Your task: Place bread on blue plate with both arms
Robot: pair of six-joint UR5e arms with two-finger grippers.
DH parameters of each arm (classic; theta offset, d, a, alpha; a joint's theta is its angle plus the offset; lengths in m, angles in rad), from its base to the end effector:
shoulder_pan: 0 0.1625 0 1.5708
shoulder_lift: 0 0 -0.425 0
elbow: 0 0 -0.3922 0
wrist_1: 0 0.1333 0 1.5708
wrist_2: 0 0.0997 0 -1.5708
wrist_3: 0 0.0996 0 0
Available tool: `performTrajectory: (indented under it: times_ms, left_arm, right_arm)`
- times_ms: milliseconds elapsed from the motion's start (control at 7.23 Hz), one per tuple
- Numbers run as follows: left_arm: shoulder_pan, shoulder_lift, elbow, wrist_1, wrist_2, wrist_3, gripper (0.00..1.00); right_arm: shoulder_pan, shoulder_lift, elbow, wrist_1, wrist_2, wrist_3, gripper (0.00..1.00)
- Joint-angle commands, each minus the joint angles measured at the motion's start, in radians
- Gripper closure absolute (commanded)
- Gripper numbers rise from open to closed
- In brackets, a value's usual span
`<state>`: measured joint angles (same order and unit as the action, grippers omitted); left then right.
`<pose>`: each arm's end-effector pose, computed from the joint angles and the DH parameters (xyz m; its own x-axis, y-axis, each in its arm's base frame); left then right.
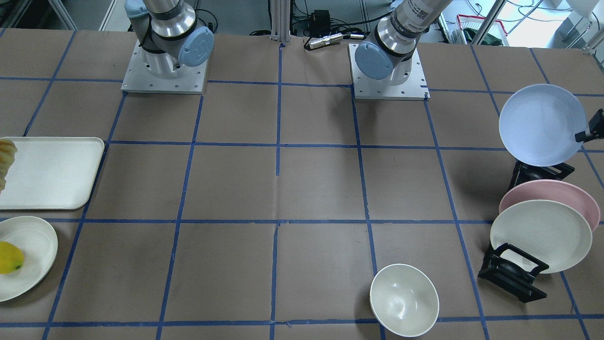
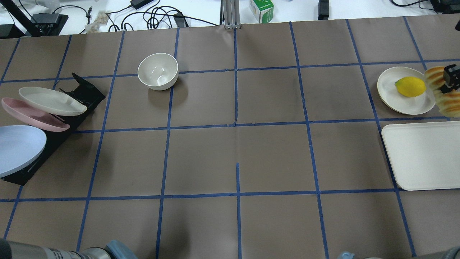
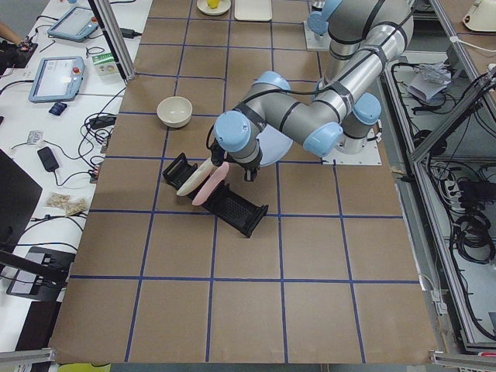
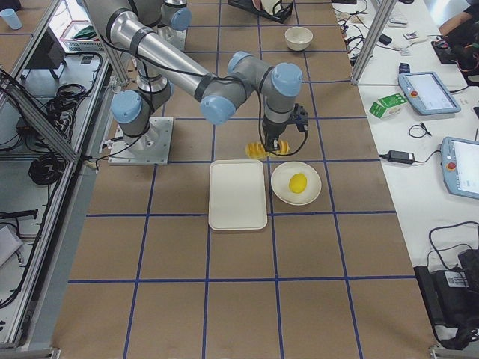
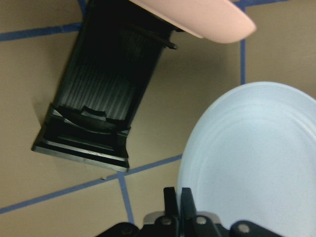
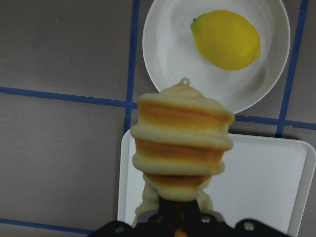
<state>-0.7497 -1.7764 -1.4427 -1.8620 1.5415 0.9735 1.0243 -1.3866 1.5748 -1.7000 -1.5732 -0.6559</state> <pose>0.2987 -0.4642 0.4194 -0.9432 0.1101 0.3134 0.1728 0.9683 0.1801 -0.1757 -0.5448 0.4016 -0.9935 -0.1084 -0.0341 -0.1099 0.9928 0.0482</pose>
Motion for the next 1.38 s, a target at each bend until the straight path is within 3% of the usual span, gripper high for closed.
performTrajectory:
  times_ms: [0,277,553,830,1245]
  left_arm:
    - [-0.239,0.064,-0.059,-0.002,-0.096,-0.260,1.00]
    - [-0.383,0.034,-0.169,0.257,-0.197,-0.358,1.00]
    - [-0.541,0.017,-0.318,0.558,-0.303,-0.663,1.00]
    - [-0.734,-0.024,-0.361,0.792,-0.322,-0.922,1.00]
    - [-0.867,-0.124,-0.580,1.311,-0.313,-1.100,1.00]
  right_arm:
    - [0.124,-0.023,-0.058,0.066,0.004,0.190,1.00]
    - [0.224,-0.032,-0.061,0.066,0.007,0.350,1.00]
    - [0.260,-0.040,-0.059,0.071,0.073,0.430,1.00]
    - [0.279,-0.049,-0.053,0.072,0.075,0.478,1.00]
    - [0.417,-0.046,-0.058,0.056,0.070,0.623,1.00]
